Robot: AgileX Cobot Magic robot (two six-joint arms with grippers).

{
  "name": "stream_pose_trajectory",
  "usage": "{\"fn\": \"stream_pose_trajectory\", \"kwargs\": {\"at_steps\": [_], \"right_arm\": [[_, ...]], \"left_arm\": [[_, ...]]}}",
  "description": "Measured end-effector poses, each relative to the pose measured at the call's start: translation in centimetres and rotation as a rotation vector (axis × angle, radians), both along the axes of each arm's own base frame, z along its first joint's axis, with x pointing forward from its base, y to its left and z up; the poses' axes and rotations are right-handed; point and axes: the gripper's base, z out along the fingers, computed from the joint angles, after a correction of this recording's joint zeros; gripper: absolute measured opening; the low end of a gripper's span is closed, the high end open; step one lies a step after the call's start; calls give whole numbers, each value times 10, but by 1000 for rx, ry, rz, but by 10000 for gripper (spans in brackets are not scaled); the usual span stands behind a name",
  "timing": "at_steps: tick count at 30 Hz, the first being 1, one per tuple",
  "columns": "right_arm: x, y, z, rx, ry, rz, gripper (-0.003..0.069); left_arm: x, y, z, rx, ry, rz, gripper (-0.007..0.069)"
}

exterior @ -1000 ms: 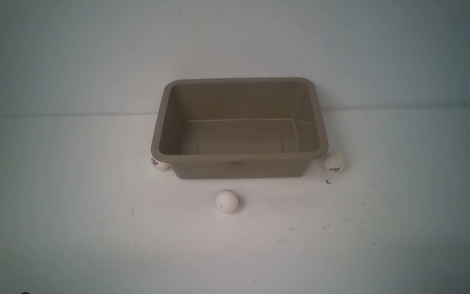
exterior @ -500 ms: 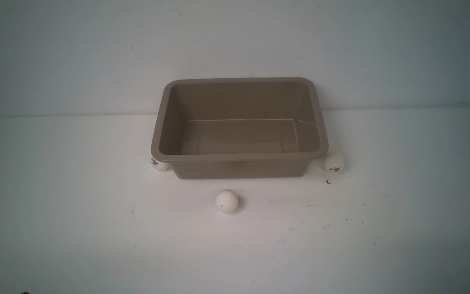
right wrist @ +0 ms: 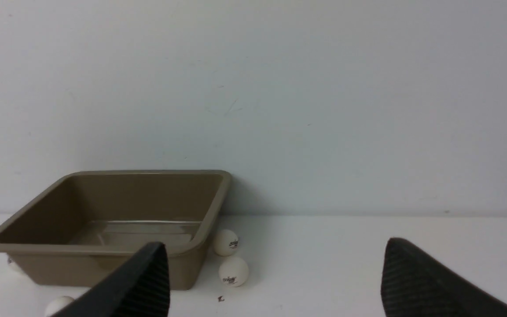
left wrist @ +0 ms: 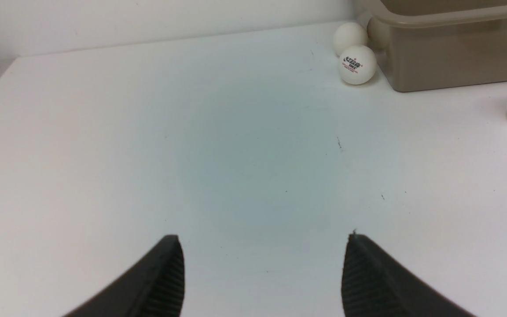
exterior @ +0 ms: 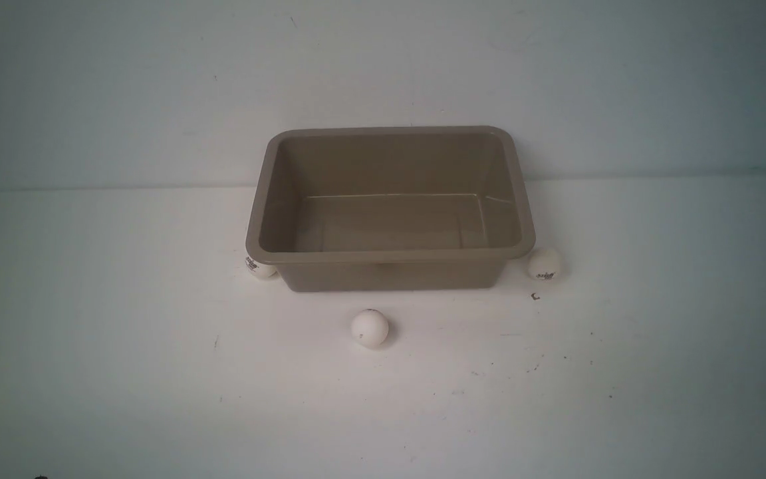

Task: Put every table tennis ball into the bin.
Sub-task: Use the left arm to clamp the table tennis ball closest to it

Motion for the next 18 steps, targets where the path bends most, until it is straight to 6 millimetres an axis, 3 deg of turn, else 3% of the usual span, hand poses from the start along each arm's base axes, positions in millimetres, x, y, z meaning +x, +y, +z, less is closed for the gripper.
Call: {"fn": "stream_pose_trajectory", "kwargs": {"at_steps": [18], "right_arm": [[-4, 6, 4, 71, 31, 65, 585]], "left_arm": [[0, 0, 0, 0, 0, 0, 436]]}}
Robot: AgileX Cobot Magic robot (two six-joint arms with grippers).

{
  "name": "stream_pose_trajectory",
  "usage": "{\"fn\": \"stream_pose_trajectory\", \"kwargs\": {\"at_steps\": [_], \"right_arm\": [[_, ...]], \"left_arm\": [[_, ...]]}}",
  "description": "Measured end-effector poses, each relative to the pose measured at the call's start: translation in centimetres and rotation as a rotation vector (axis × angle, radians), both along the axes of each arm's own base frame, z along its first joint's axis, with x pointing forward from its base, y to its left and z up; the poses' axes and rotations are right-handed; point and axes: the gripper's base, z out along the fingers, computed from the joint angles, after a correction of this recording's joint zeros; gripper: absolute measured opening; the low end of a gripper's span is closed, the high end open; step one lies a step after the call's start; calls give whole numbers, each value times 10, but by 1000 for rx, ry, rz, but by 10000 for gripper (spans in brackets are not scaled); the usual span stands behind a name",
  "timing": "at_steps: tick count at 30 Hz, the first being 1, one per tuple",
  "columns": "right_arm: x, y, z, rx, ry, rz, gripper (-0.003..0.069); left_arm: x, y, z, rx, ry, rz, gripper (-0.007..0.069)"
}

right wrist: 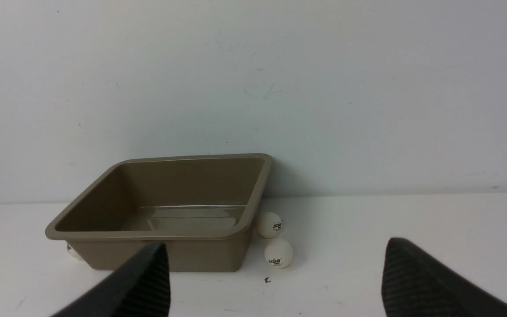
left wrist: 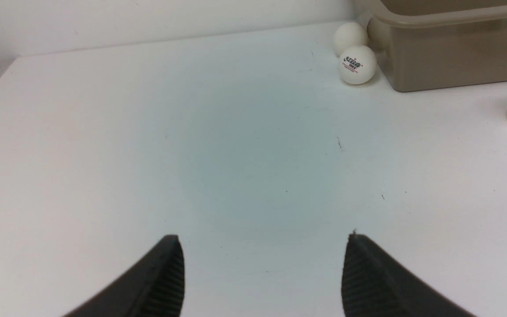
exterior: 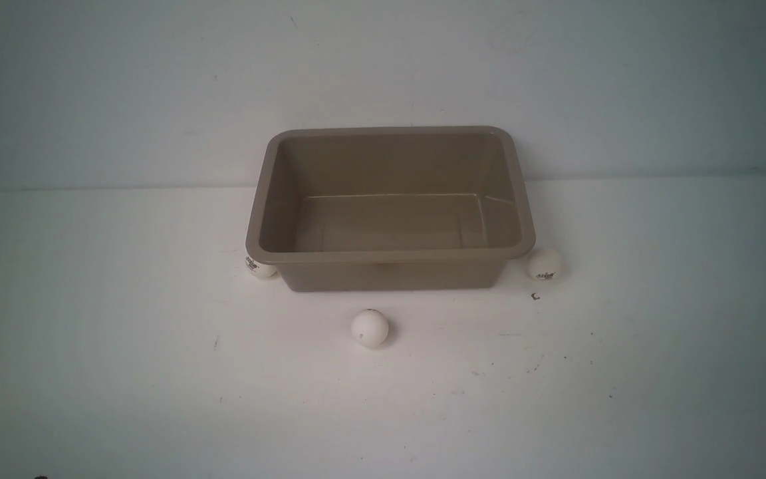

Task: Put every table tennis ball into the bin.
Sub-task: Use the left arm to clamp the table tennis ball closest to it

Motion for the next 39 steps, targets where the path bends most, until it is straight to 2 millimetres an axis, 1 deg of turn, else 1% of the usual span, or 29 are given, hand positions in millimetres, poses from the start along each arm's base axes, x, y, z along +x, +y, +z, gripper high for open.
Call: {"fn": "stream_pose_trajectory", "kwargs": {"at_steps": [10, 13, 17, 19, 23, 27, 39], "right_arm": [[0, 1, 0, -12, -5, 9, 585], [0, 1, 0, -13, -5, 9, 585], [0, 1, 0, -5, -4, 15, 585], [0, 2, 1, 0, -6, 18, 585], [0, 1, 2, 4, -22, 13, 585], [0, 1, 4, 18, -44, 13, 585], [0, 3, 5, 52, -45, 33, 585]], "left_arm": [[0, 0, 0, 0, 0, 0, 436], [0, -1, 1, -50, -13, 4, 436], [1, -7, 6, -332, -46, 18, 436], [1, -9, 7, -441, -43, 17, 436], [1, -12, 11, -595, -54, 16, 436], [1, -13, 12, -647, -56, 14, 436], [1, -14, 12, -681, -55, 12, 436]]}}
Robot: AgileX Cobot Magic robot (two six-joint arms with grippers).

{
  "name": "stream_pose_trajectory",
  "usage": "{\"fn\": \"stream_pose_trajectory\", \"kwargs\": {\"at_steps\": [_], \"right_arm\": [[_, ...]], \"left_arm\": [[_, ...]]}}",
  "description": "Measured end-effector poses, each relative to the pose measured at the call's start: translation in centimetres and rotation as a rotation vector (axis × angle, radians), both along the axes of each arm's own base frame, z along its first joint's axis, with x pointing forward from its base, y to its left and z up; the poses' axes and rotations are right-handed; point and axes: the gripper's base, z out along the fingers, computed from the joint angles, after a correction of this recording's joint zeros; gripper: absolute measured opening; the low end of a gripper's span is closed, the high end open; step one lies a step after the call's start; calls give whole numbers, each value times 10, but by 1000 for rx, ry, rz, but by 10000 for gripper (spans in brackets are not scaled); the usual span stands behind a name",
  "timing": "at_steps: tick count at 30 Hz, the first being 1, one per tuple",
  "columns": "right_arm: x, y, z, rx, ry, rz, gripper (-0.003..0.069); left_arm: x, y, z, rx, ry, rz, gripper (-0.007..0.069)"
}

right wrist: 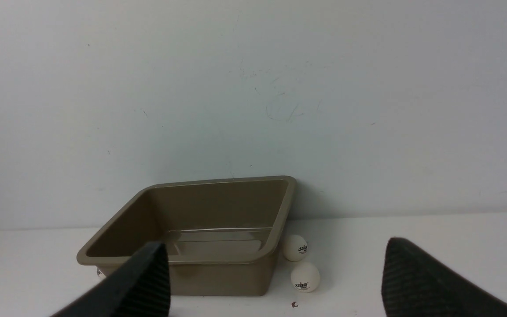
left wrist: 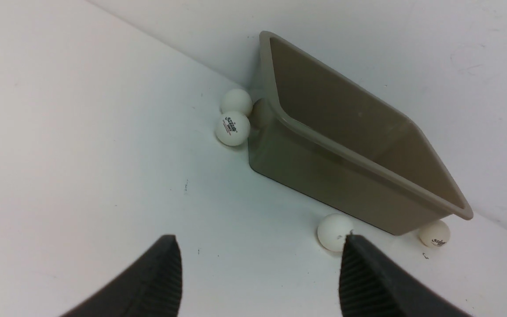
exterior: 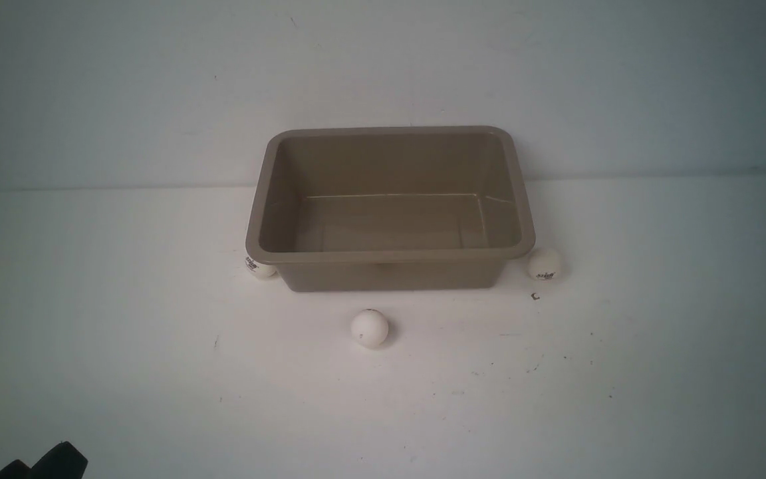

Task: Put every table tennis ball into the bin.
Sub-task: Use the left arm to clamp the table tennis ball closest to it

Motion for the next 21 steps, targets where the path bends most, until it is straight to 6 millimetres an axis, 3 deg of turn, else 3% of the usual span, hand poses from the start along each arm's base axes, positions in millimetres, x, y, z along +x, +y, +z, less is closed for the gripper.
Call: {"fn": "stream_pose_trajectory", "kwargs": {"at_steps": [8, 13, 17, 21], "right_arm": [[-1, 2, -3, 13, 32, 27, 585], [-3, 7, -4, -9, 54, 79, 585], [-8, 9, 3, -110, 28, 111, 585], [-7, 11, 13, -191, 70, 148, 585]], "left_arm": [[-2, -4, 11, 73, -47, -59, 463], [-12, -10, 59, 119, -231, -128, 471], [-20, -20, 78, 165, -263, -248, 471], [-15, -27, 88, 198, -194, -345, 471]]}}
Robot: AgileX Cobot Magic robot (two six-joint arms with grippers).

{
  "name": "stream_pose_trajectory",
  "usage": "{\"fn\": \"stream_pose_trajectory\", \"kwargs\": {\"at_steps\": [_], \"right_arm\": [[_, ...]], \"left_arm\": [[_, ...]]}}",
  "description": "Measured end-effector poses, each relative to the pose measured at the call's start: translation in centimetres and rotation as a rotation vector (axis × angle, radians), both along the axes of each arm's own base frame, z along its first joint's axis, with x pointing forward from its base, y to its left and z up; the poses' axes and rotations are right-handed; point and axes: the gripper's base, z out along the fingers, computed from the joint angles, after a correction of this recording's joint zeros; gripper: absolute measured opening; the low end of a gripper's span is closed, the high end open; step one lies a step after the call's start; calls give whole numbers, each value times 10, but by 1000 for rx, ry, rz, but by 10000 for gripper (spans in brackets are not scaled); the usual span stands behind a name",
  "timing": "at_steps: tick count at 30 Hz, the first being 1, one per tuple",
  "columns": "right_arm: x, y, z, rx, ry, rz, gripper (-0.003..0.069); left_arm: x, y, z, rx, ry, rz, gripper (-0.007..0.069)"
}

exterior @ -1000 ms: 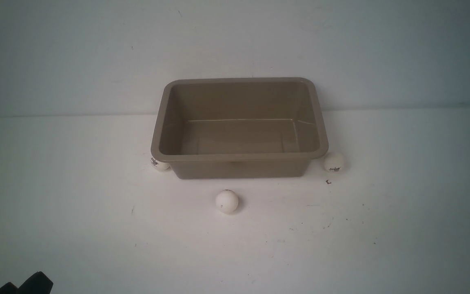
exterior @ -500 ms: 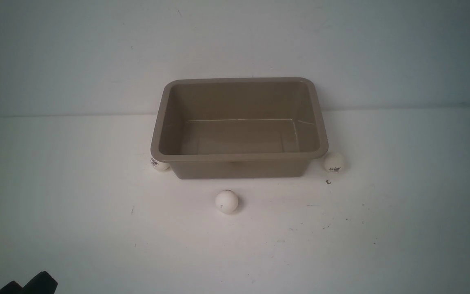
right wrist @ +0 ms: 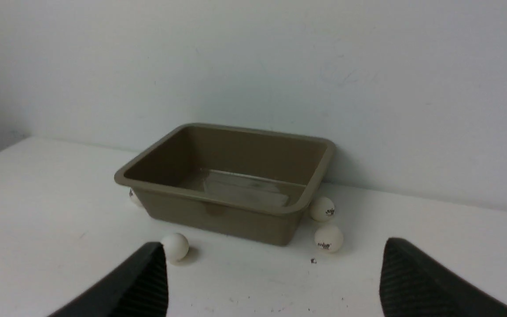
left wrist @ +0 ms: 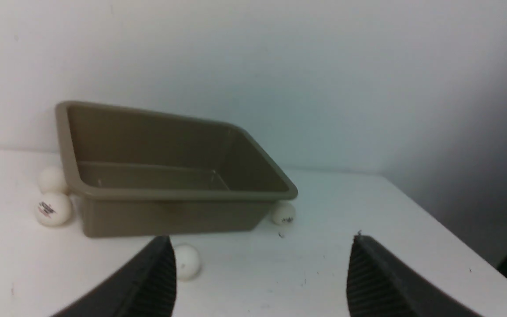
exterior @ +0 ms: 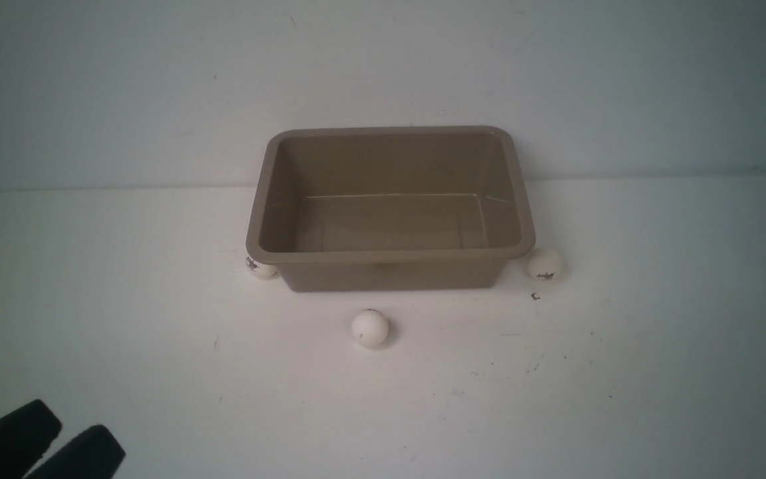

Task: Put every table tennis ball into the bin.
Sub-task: Use the left arm to clamp the table tennis ball closest to it

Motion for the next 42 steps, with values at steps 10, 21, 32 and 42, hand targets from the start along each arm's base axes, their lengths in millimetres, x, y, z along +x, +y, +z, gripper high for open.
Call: {"fn": "stream_pose_trajectory", "kwargs": {"at_steps": [10, 21, 32, 42], "right_arm": [[18, 3, 18, -120, 151, 83, 585], [75, 3, 33, -223, 399, 150, 585], [137, 4, 32, -219, 408, 179, 585], [175, 9, 34, -198, 382, 227, 585]], "left_arm": [[24, -6, 29, 234, 28, -115, 471], [62, 0, 30, 458, 164, -127, 471], [98, -7, 35, 432, 174, -222, 471], [150, -8, 83, 471, 117, -234, 471]]}}
